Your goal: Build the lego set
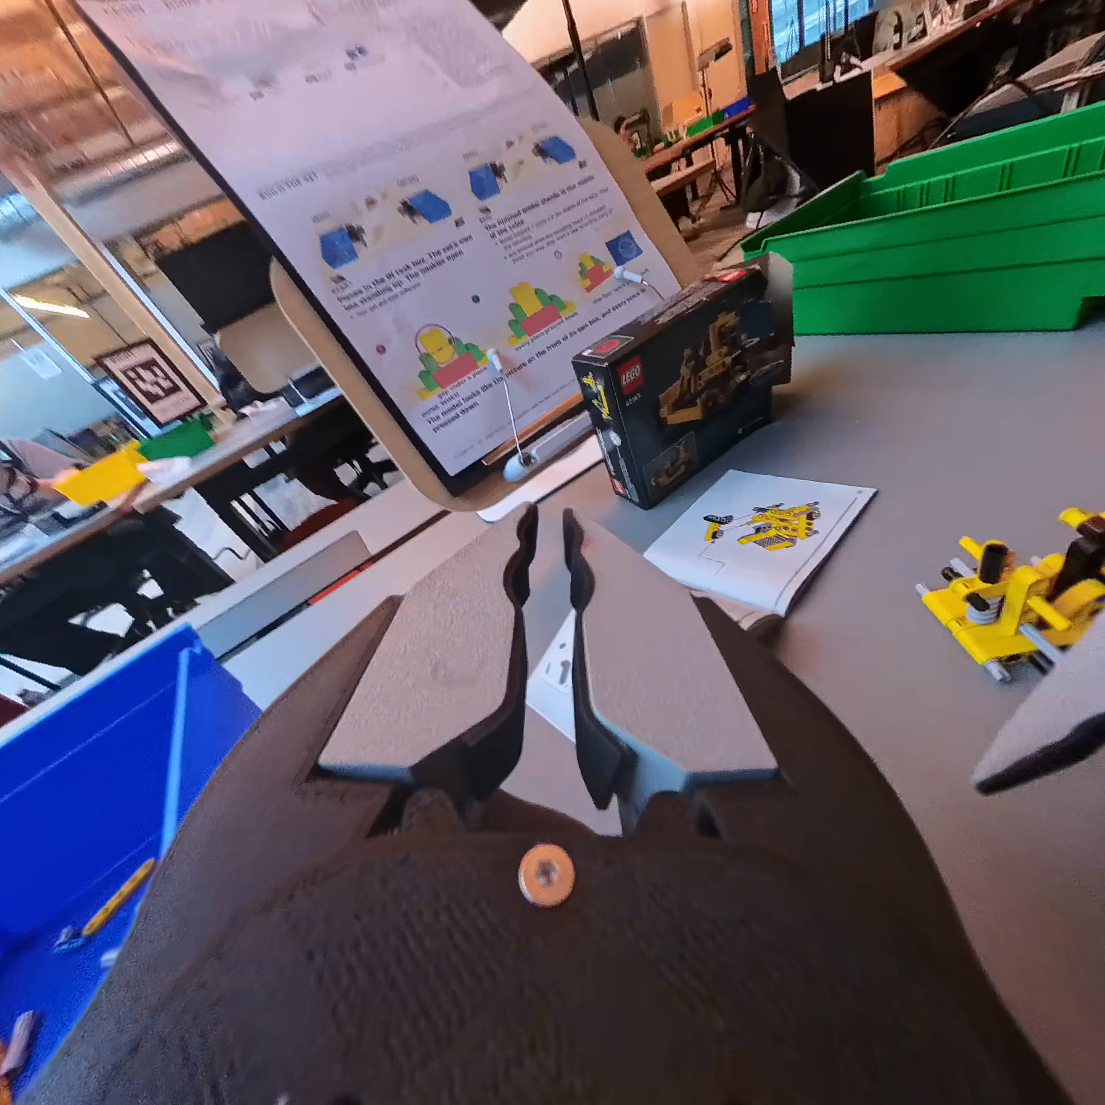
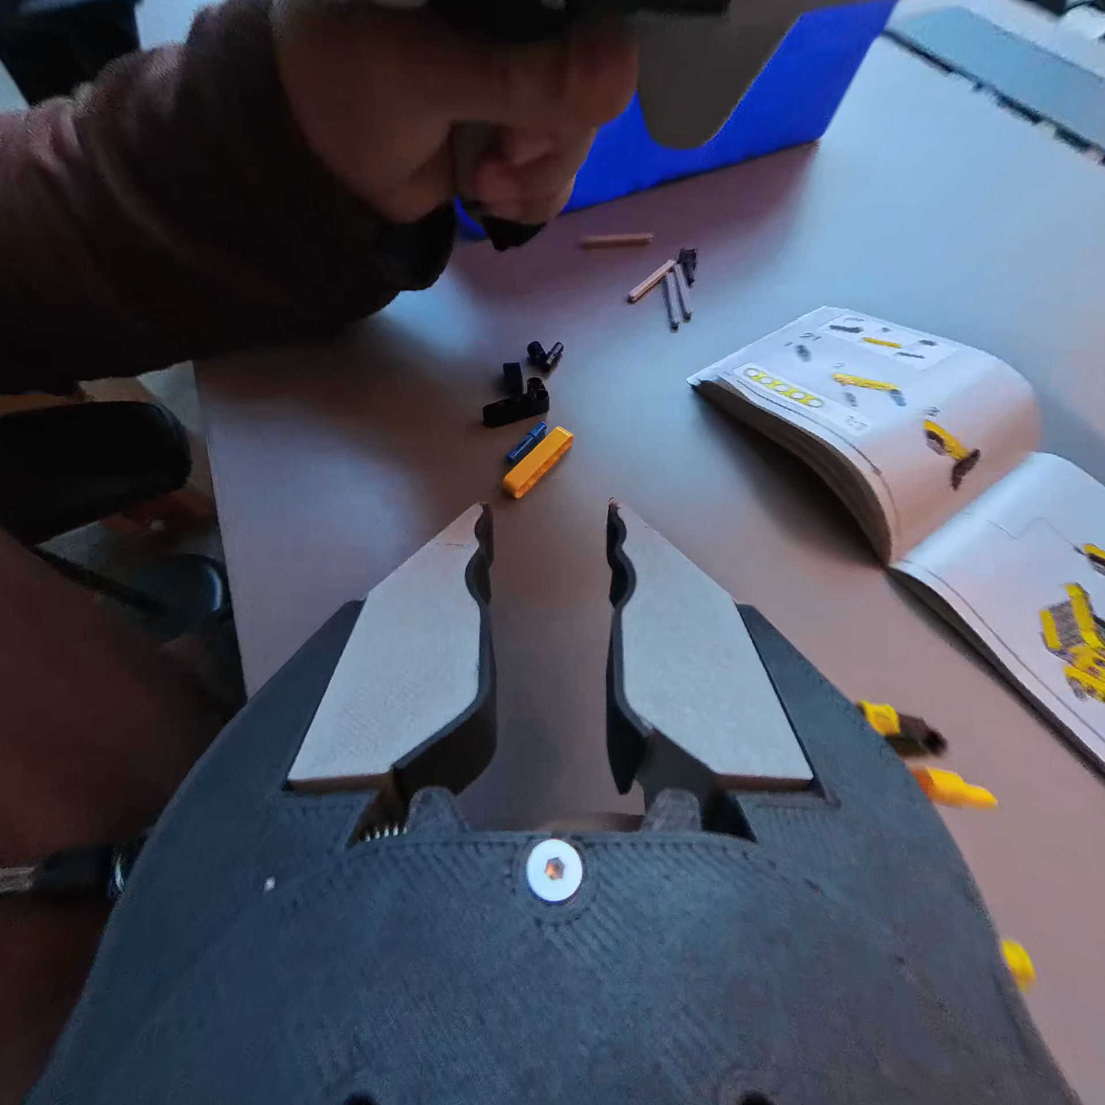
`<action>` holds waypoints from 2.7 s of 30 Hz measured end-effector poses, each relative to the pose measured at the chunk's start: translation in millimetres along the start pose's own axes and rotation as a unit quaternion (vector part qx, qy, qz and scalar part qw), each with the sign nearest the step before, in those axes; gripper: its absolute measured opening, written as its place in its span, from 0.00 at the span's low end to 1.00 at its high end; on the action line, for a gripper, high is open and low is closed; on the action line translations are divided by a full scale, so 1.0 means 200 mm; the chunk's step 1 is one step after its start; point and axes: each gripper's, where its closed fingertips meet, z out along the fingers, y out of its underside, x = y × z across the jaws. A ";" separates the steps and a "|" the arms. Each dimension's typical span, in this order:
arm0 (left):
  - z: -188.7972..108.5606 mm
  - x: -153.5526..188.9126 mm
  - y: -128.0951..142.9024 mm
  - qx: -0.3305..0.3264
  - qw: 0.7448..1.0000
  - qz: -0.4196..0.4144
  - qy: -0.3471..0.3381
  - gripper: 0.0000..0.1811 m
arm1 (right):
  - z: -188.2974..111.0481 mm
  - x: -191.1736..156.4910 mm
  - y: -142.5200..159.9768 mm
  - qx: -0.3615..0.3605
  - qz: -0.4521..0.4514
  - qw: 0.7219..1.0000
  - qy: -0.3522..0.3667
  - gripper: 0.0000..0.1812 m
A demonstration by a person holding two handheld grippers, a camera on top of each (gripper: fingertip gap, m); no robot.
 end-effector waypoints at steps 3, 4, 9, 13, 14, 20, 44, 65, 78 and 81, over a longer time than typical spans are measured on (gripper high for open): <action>-0.04 -0.03 0.00 0.008 1.000 -0.012 0.000 0.03 | 0.10 -0.02 -0.04 -0.012 -0.013 1.000 0.000 0.20; -0.05 -0.03 0.00 0.006 1.000 -0.022 0.001 0.04 | 0.13 -0.02 -0.04 -0.021 -0.021 1.000 0.003 0.20; -0.07 -0.07 -0.01 0.009 0.999 -0.049 0.001 0.05 | 0.23 0.02 -0.02 -0.069 -0.057 0.995 0.037 0.18; -0.11 -0.12 -0.06 0.029 0.998 -0.051 -0.014 0.06 | 0.25 0.03 0.01 -0.088 -0.047 0.995 0.018 0.13; -0.11 -0.12 -0.07 0.030 0.998 -0.058 -0.012 0.06 | 0.25 0.03 0.01 -0.090 -0.047 0.995 0.014 0.12; -0.12 -0.17 -0.07 0.029 0.994 -0.099 -0.016 0.05 | 0.22 0.07 0.02 -0.086 -0.051 0.995 0.024 0.15; -0.29 0.30 0.02 0.029 0.968 0.076 0.235 0.08 | -0.02 0.11 -0.05 -0.035 0.011 0.998 -0.047 0.03; -0.38 0.59 0.12 0.108 0.929 0.259 0.242 0.05 | -0.15 0.04 -0.14 -0.074 0.079 0.966 -0.235 0.03; -0.47 0.52 0.19 0.099 0.929 0.244 0.260 0.04 | -0.07 -0.04 -0.17 -0.076 0.078 0.950 -0.292 0.03; -0.48 0.50 0.20 0.096 0.928 0.246 0.262 0.04 | -0.05 -0.05 -0.19 -0.074 0.074 0.949 -0.299 0.03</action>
